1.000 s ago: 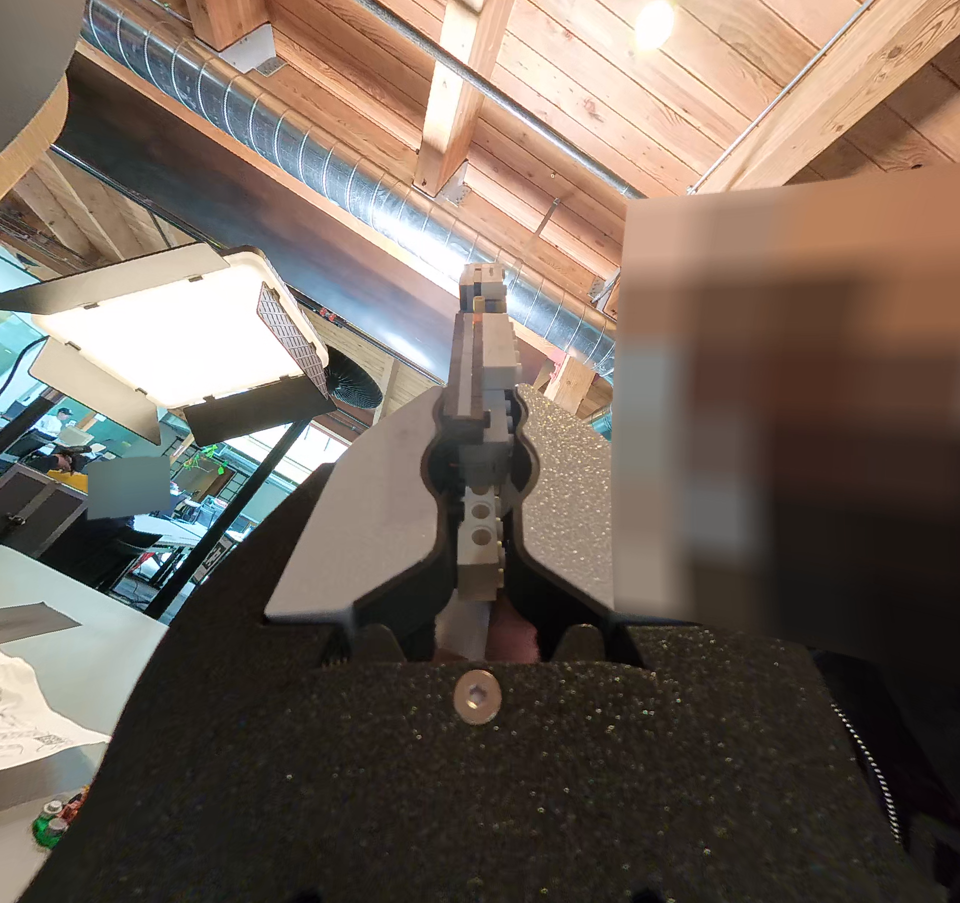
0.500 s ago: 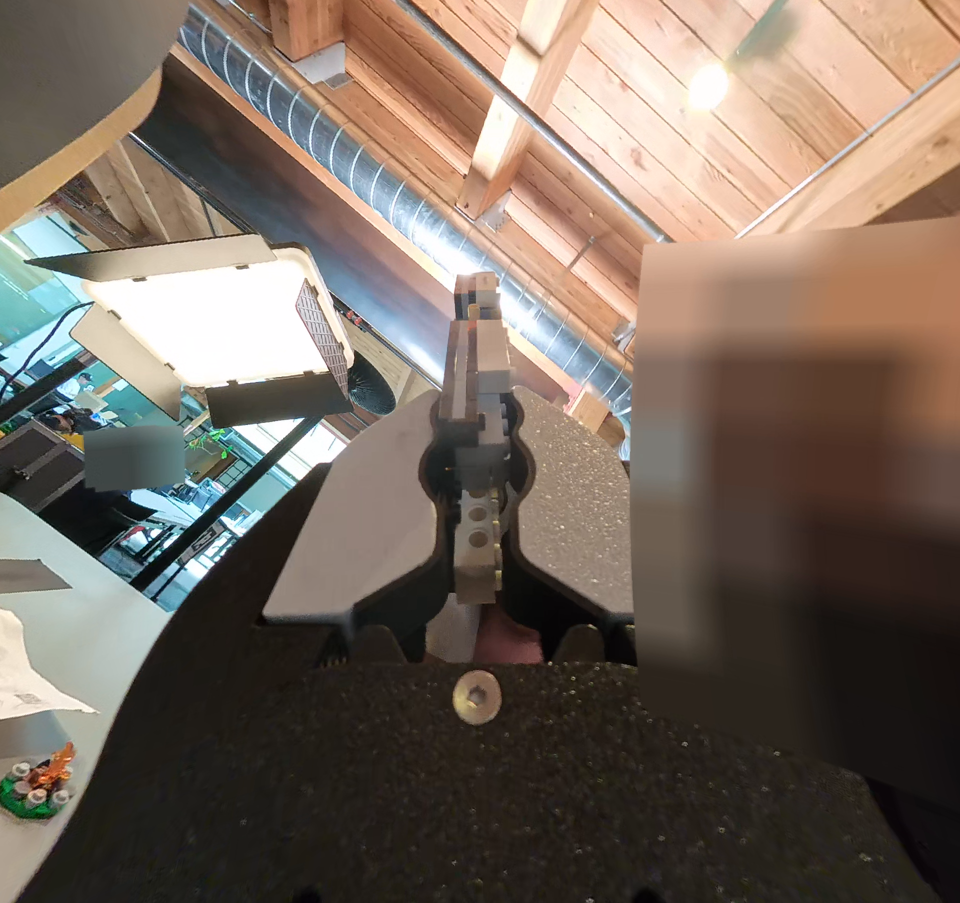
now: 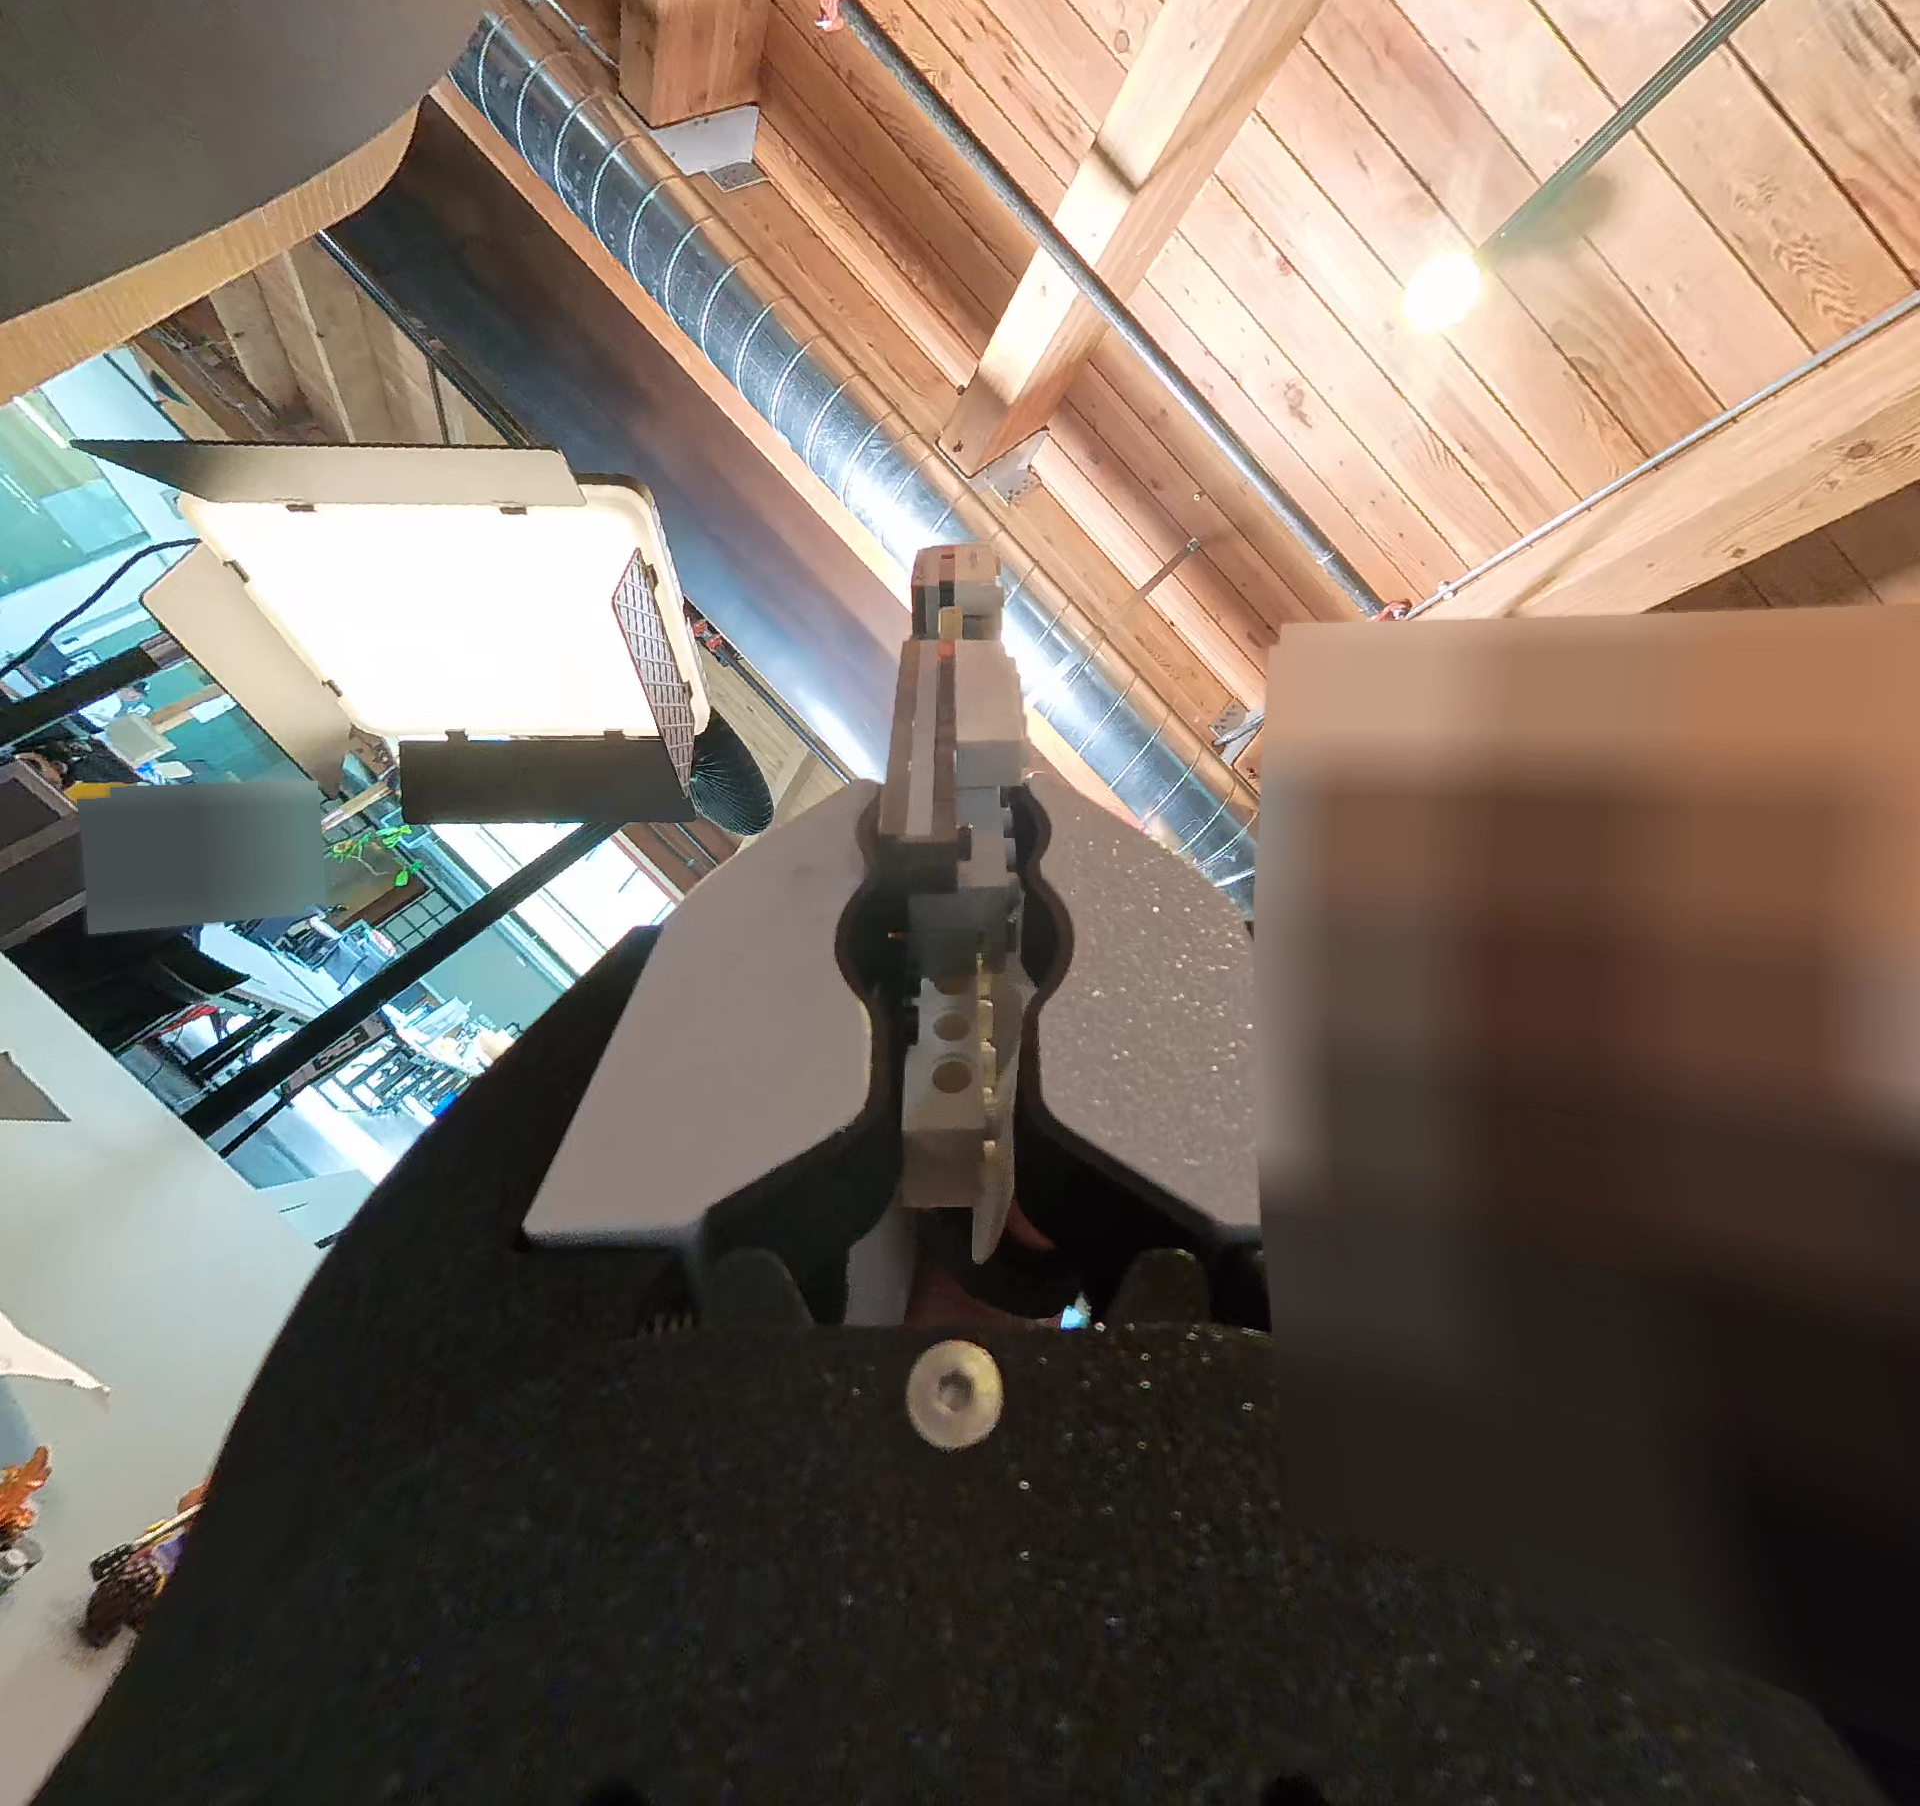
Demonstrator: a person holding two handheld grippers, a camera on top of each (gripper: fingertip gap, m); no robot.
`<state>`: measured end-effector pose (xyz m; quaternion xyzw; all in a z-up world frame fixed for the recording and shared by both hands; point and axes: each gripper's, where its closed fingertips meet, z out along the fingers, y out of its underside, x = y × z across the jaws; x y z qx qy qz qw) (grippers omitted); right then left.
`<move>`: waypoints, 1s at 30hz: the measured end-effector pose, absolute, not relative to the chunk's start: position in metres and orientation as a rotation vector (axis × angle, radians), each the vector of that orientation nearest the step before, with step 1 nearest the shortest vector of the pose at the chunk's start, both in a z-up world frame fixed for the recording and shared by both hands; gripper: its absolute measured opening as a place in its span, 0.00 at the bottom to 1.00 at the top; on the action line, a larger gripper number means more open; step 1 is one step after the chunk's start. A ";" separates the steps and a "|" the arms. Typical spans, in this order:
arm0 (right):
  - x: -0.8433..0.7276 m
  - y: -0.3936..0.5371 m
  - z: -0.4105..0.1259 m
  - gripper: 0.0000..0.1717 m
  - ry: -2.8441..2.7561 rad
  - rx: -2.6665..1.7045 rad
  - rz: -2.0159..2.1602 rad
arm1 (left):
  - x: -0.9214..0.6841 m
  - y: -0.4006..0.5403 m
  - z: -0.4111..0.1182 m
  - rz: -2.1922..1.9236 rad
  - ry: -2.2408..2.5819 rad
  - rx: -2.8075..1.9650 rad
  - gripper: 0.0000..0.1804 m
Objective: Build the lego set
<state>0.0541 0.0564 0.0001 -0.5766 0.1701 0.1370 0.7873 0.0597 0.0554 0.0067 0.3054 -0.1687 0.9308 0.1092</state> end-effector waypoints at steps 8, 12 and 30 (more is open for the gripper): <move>0.064 0.049 0.002 0.08 0.411 -1.208 0.287 | 0.065 0.056 0.005 2.719 -0.580 0.961 0.18; 0.063 0.049 0.003 0.08 0.397 -1.217 0.237 | 0.067 0.052 0.003 2.715 -0.655 1.019 0.16; 0.058 0.042 0.016 0.14 0.349 -1.133 0.285 | 0.054 0.047 0.010 2.871 -0.839 0.939 0.11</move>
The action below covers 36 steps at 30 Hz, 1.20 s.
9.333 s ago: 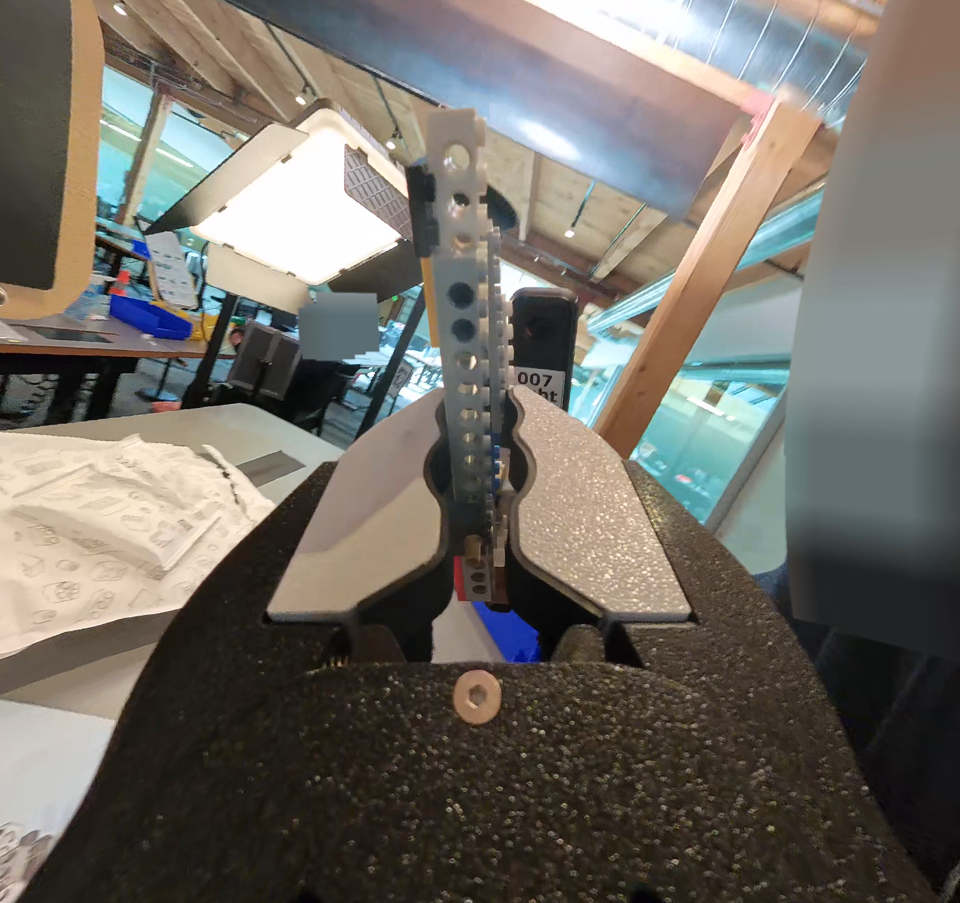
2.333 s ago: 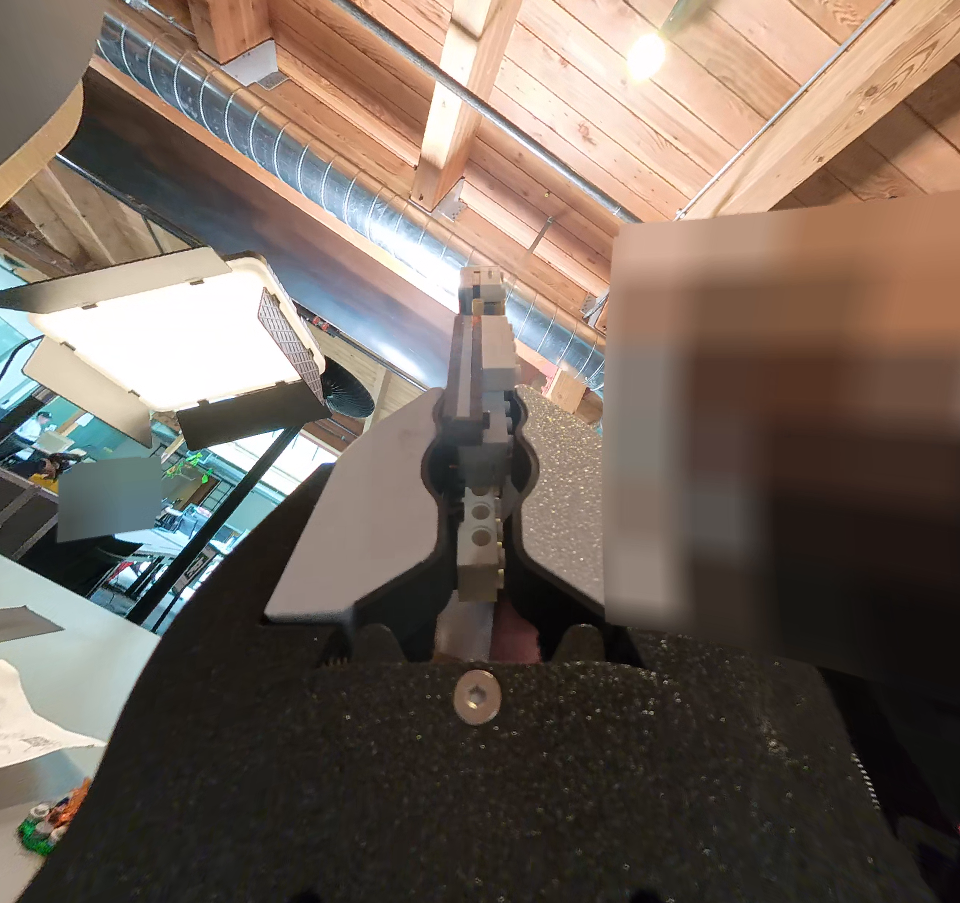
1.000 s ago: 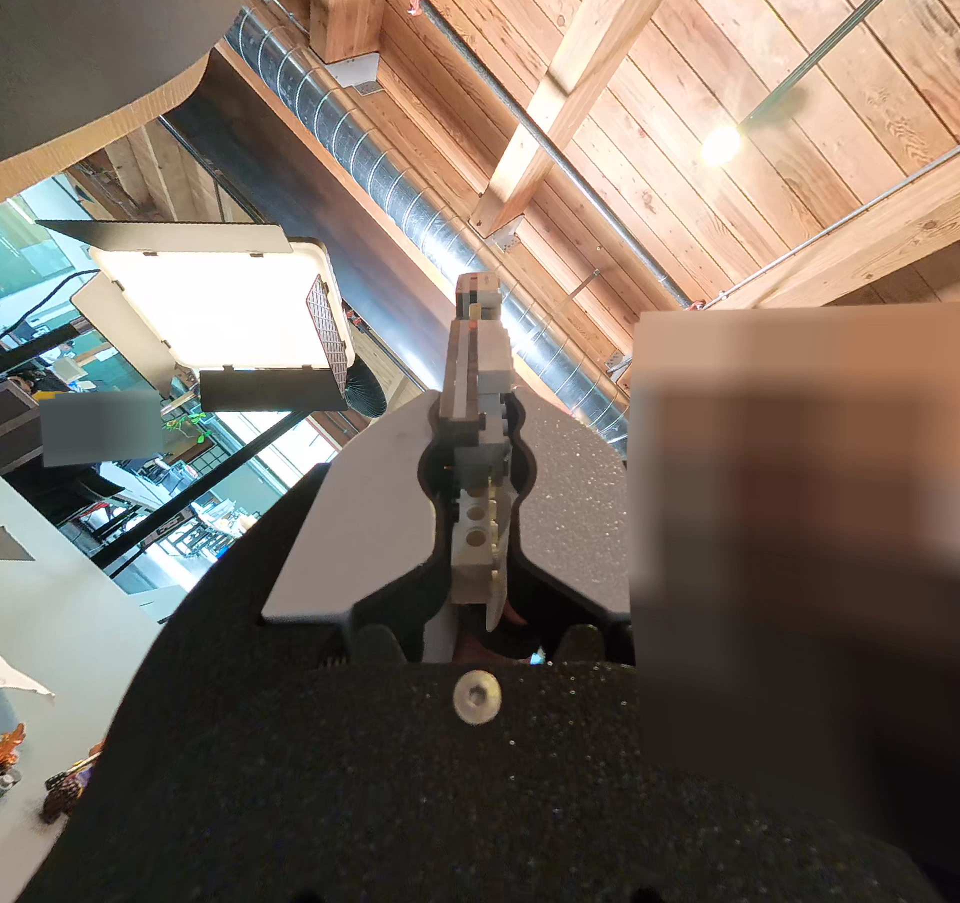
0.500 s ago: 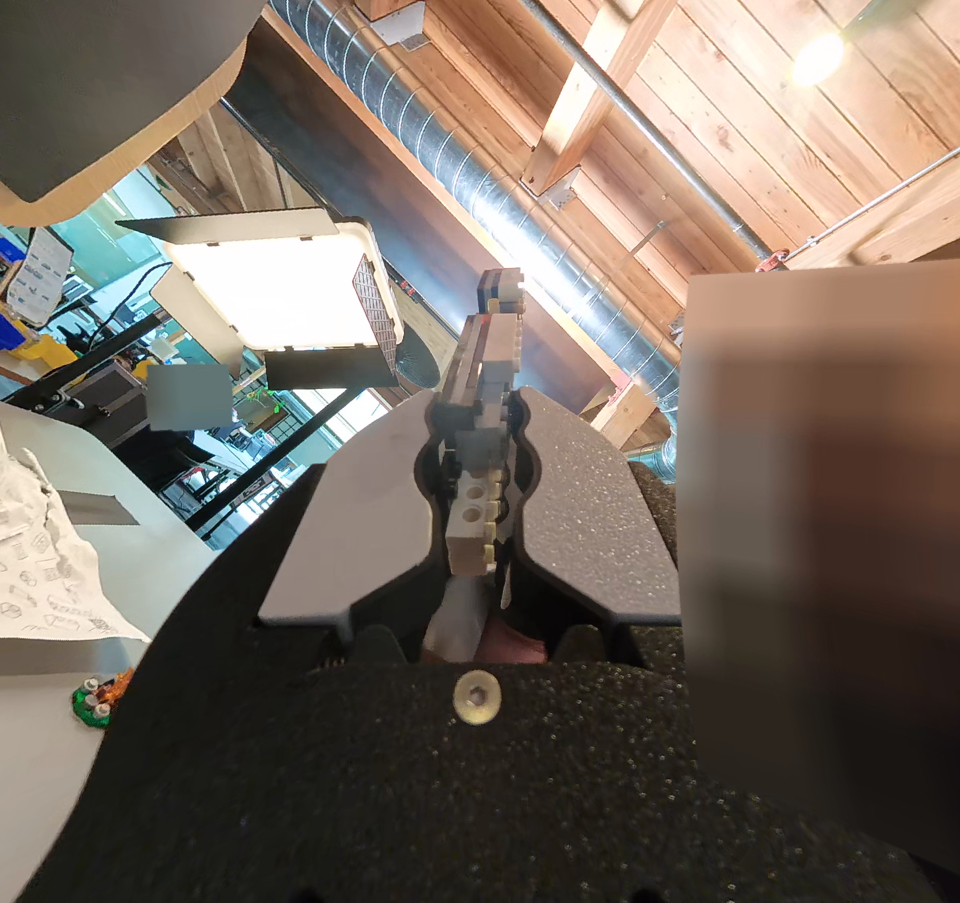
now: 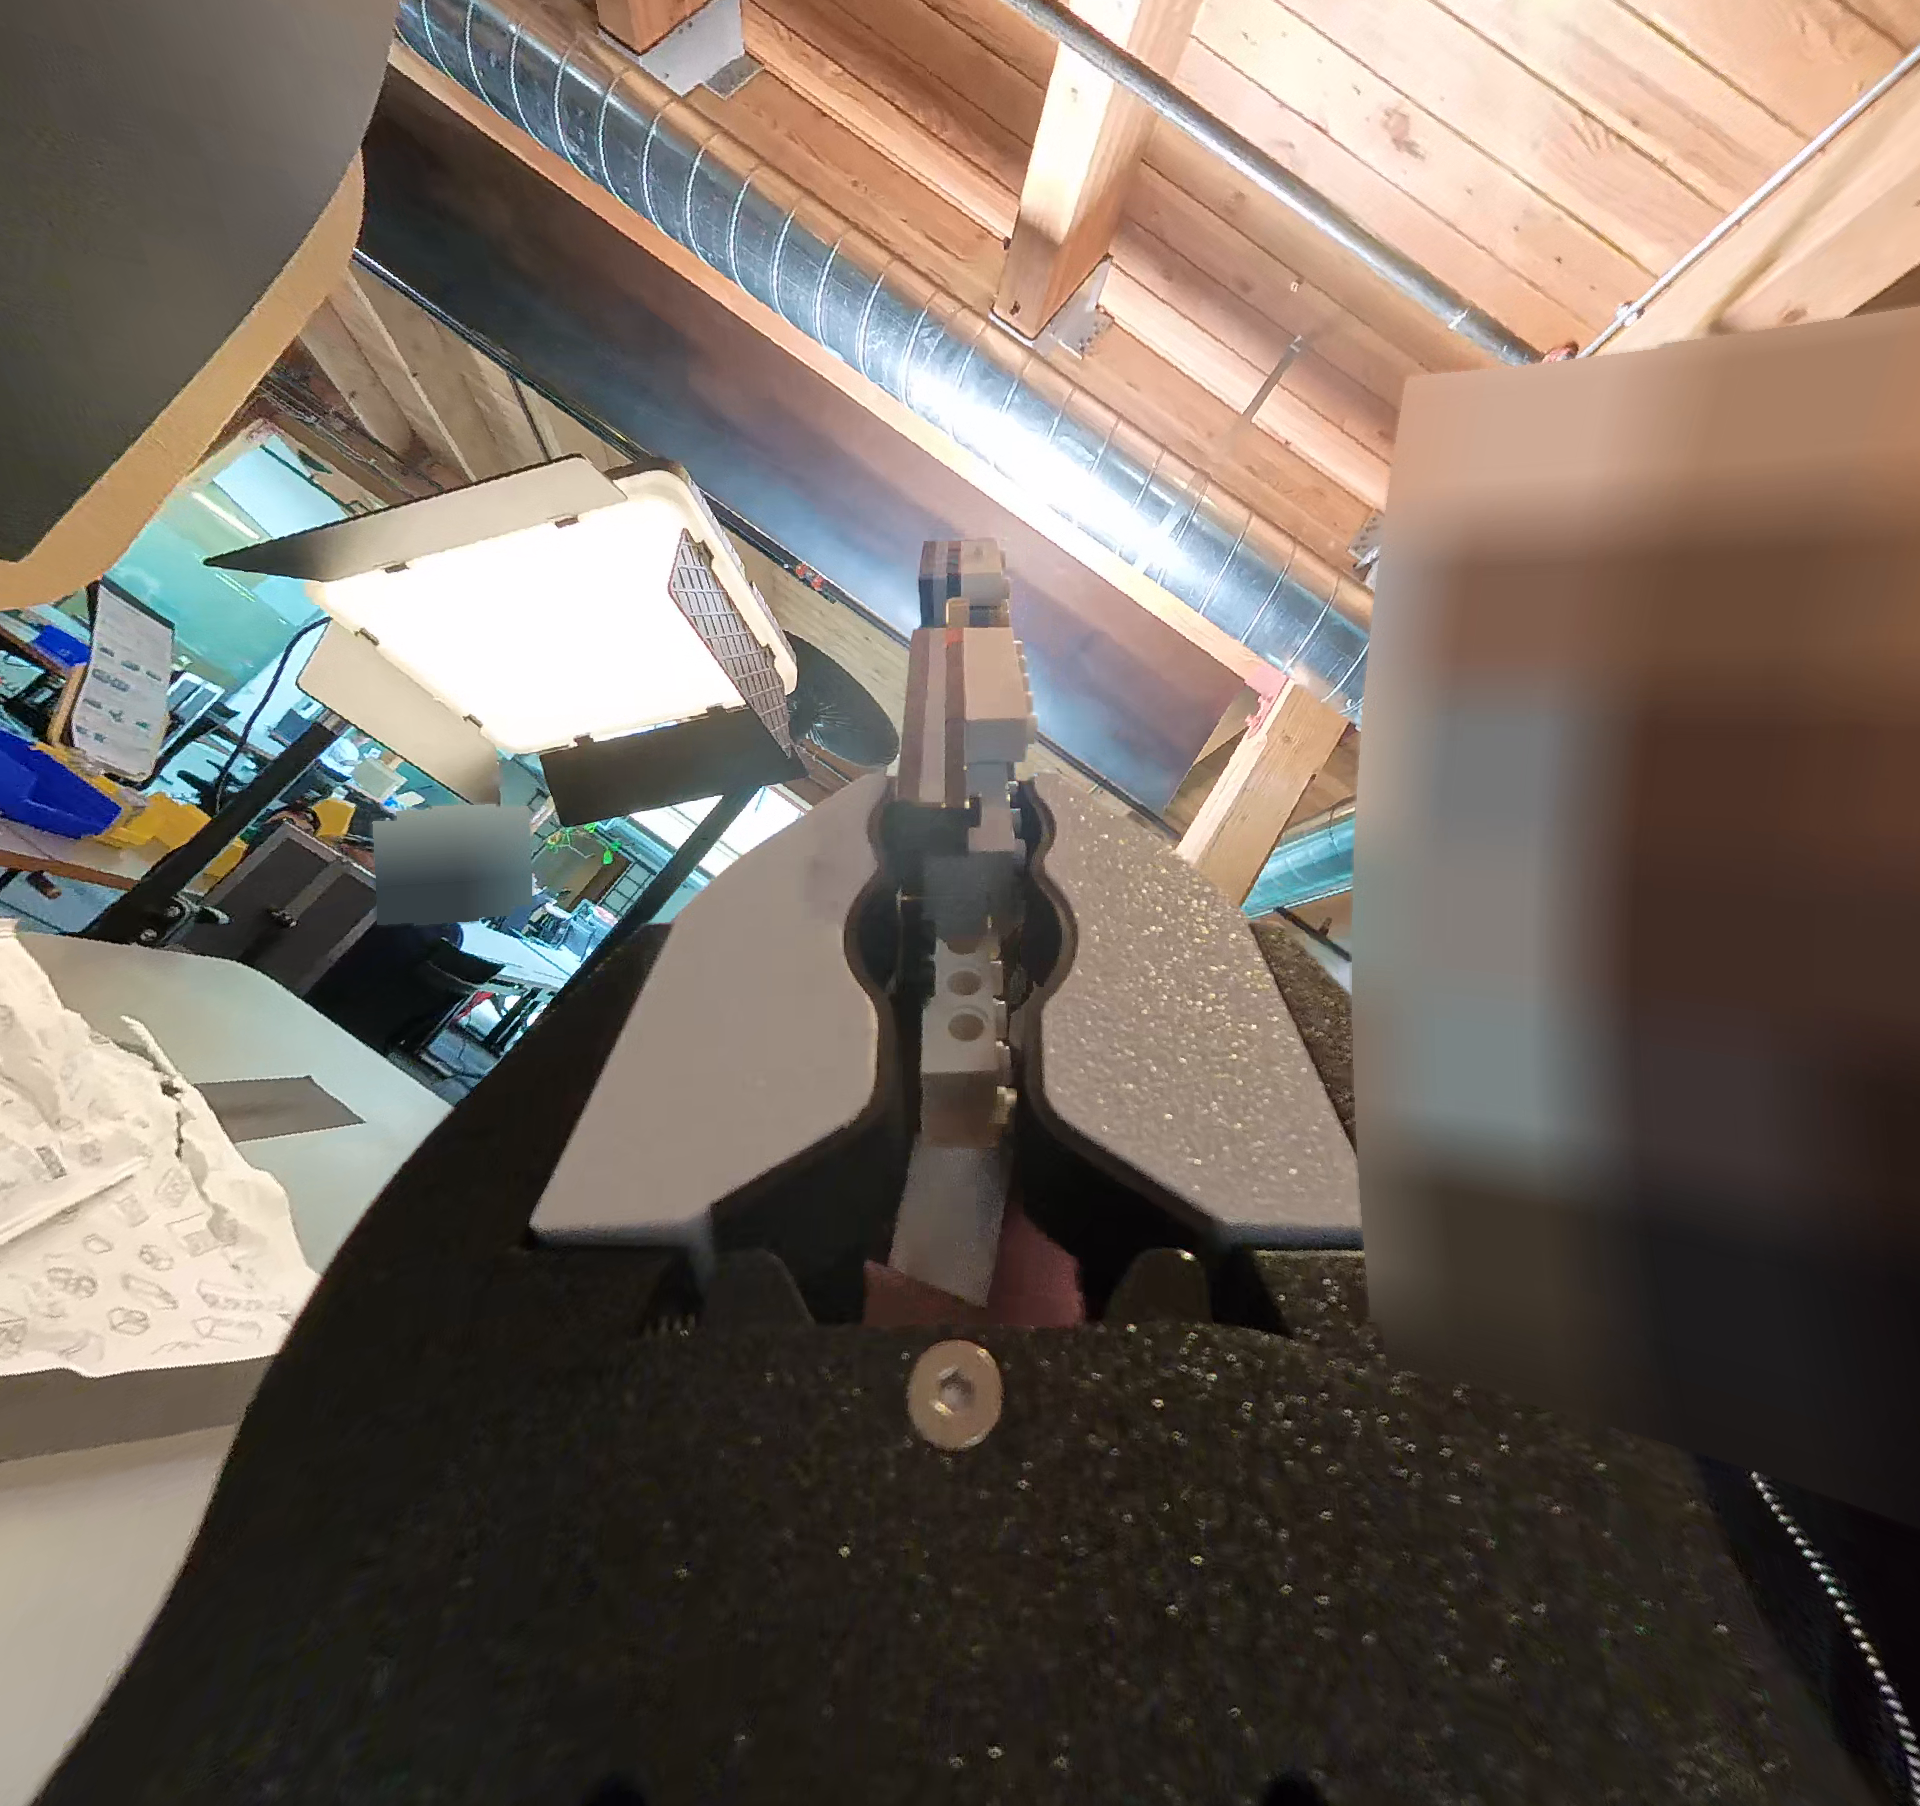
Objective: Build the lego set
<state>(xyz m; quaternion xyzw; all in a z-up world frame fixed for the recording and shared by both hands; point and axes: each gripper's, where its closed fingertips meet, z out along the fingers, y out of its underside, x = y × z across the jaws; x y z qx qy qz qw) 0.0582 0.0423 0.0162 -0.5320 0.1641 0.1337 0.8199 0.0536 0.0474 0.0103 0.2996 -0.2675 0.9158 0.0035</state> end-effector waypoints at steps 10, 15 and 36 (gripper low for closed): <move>0.060 0.035 0.022 0.11 0.336 -1.067 0.317 | 0.050 0.032 0.008 2.872 -1.000 0.898 0.11; 0.062 0.035 0.018 0.10 0.346 -1.062 0.342 | 0.052 0.032 0.006 2.868 -1.008 0.923 0.11; 0.067 -0.003 -0.073 0.43 0.722 -1.608 -0.121 | 0.086 0.063 -0.046 2.353 -1.141 1.383 0.11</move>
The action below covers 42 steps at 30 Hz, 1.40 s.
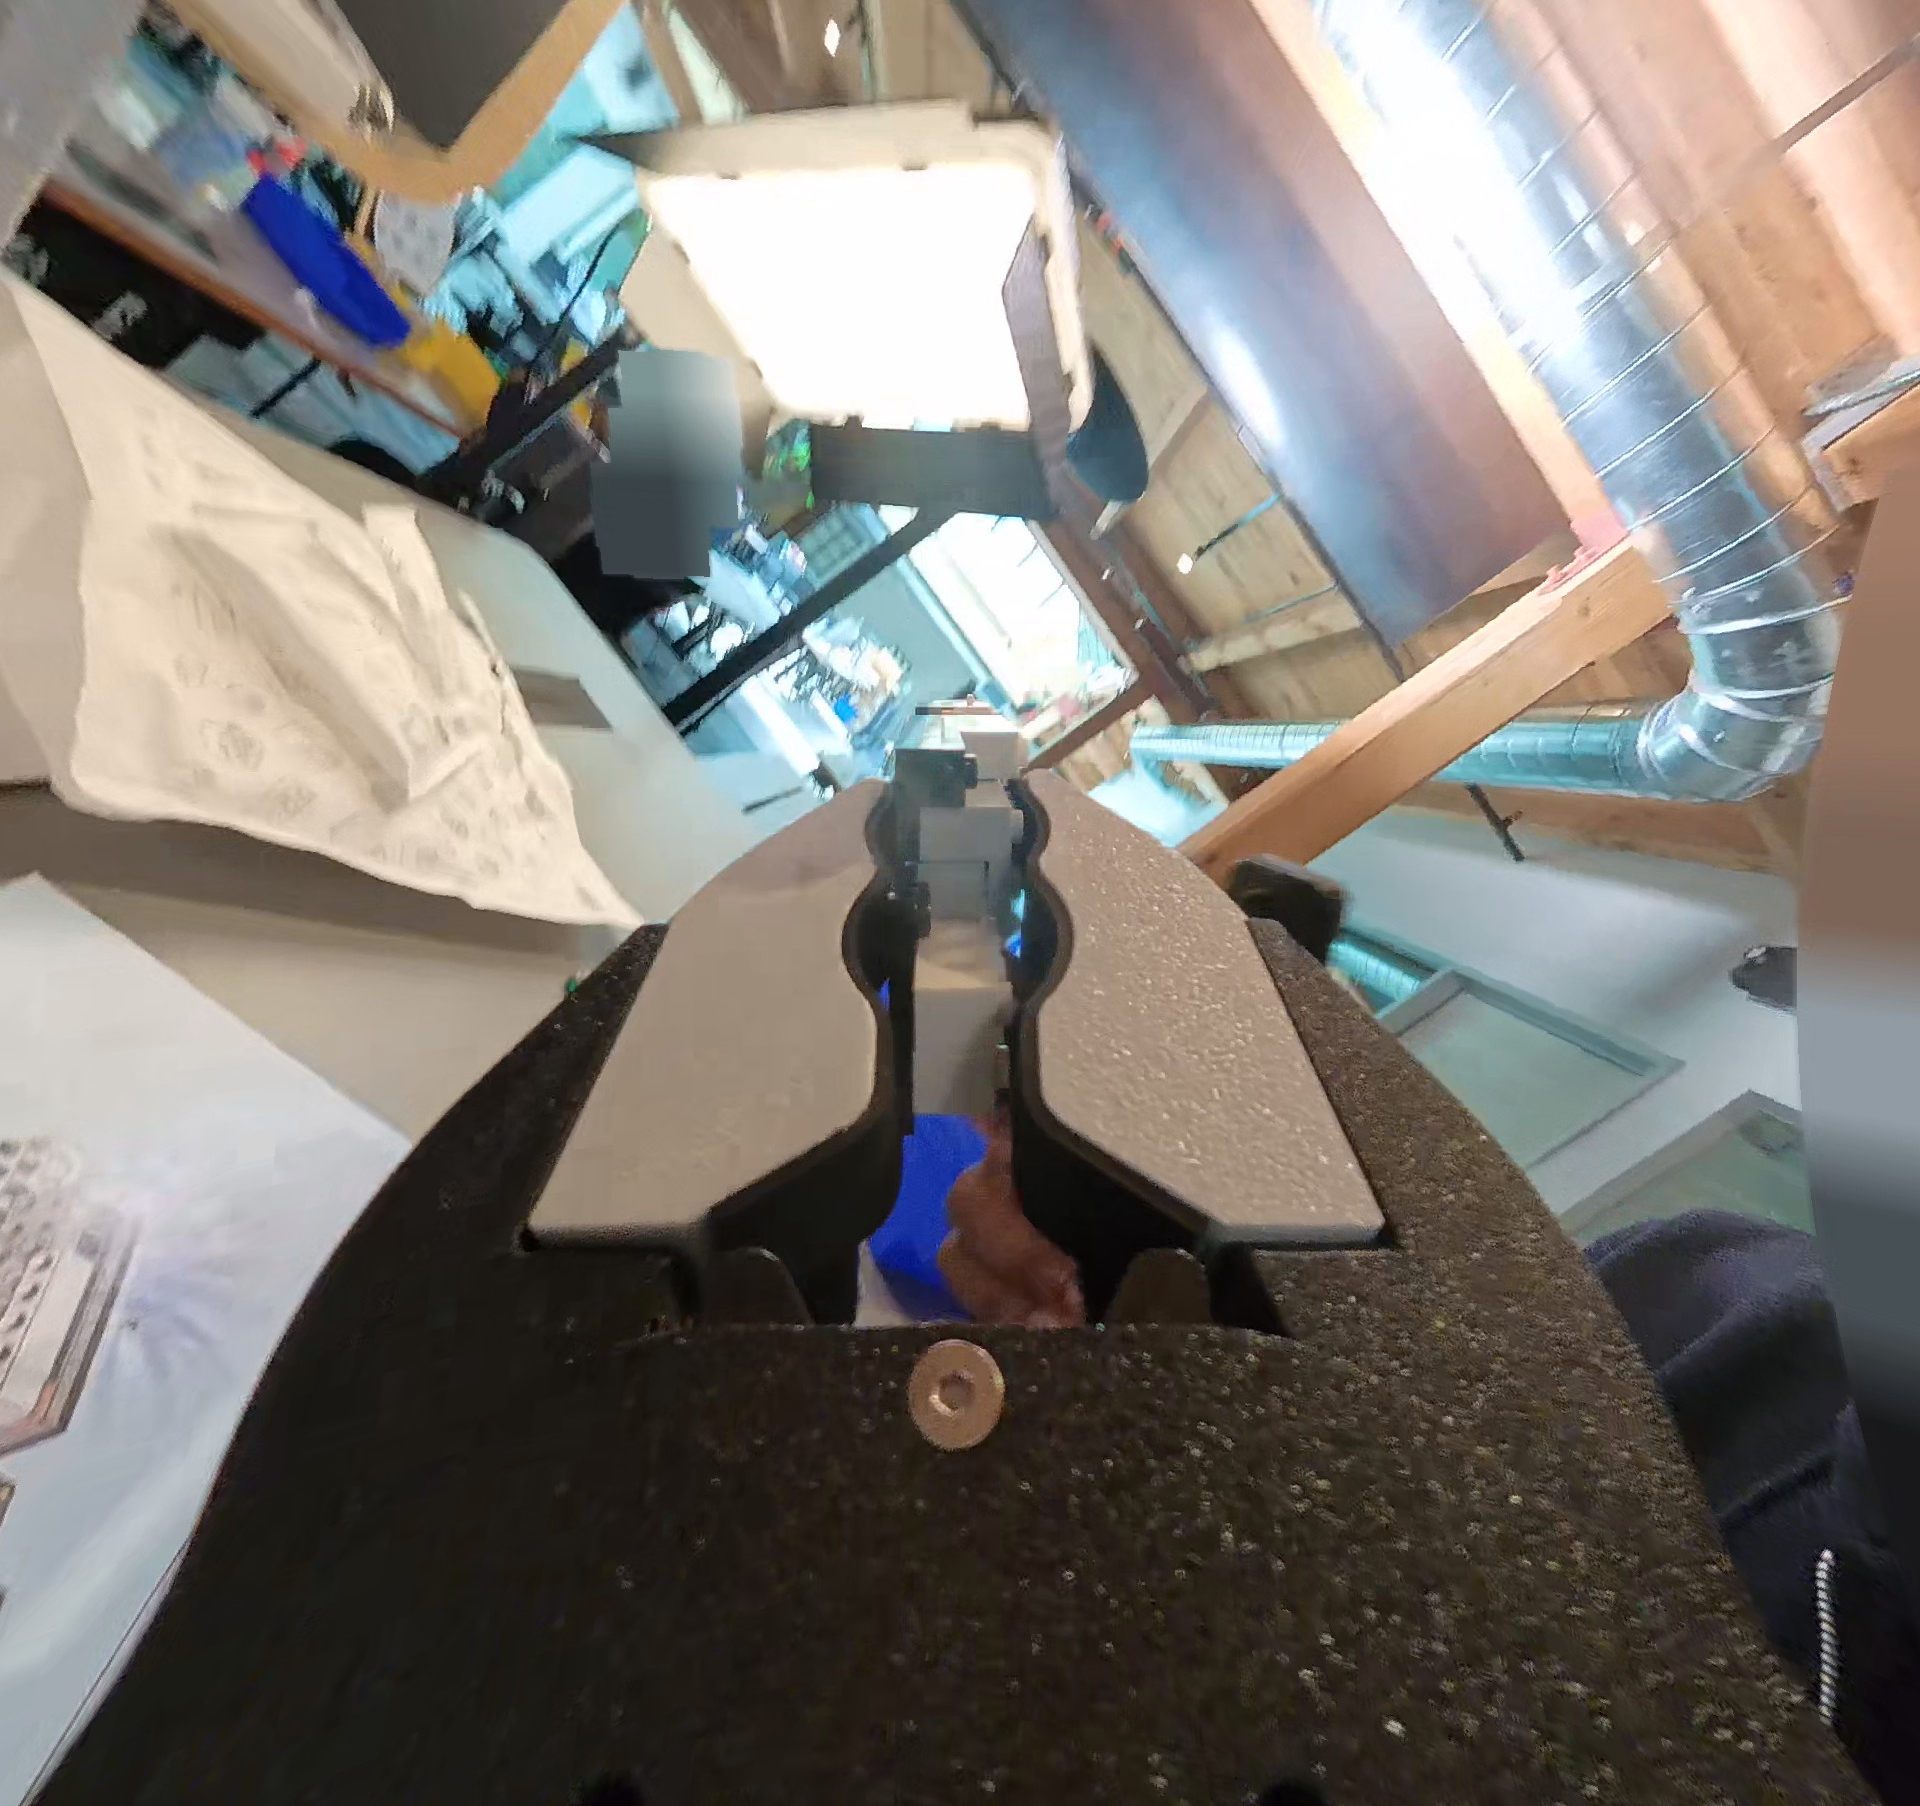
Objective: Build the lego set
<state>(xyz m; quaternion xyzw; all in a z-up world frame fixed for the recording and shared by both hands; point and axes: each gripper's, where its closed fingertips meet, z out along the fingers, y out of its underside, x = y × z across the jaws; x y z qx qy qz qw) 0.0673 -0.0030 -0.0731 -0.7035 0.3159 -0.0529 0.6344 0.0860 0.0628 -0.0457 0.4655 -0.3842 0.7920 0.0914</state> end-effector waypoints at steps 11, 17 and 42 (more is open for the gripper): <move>0.049 -0.031 -0.123 0.43 -0.129 -2.419 -0.797 | 0.051 -0.040 -0.111 1.805 -1.593 1.157 0.11; 0.041 -0.048 -0.158 0.34 -0.031 -2.531 -0.751 | 0.038 -0.058 -0.131 1.692 -1.670 1.080 0.11; 0.032 -0.058 -0.222 0.34 0.313 -2.776 -0.285 | 0.061 0.020 -0.058 2.581 -1.585 0.944 0.32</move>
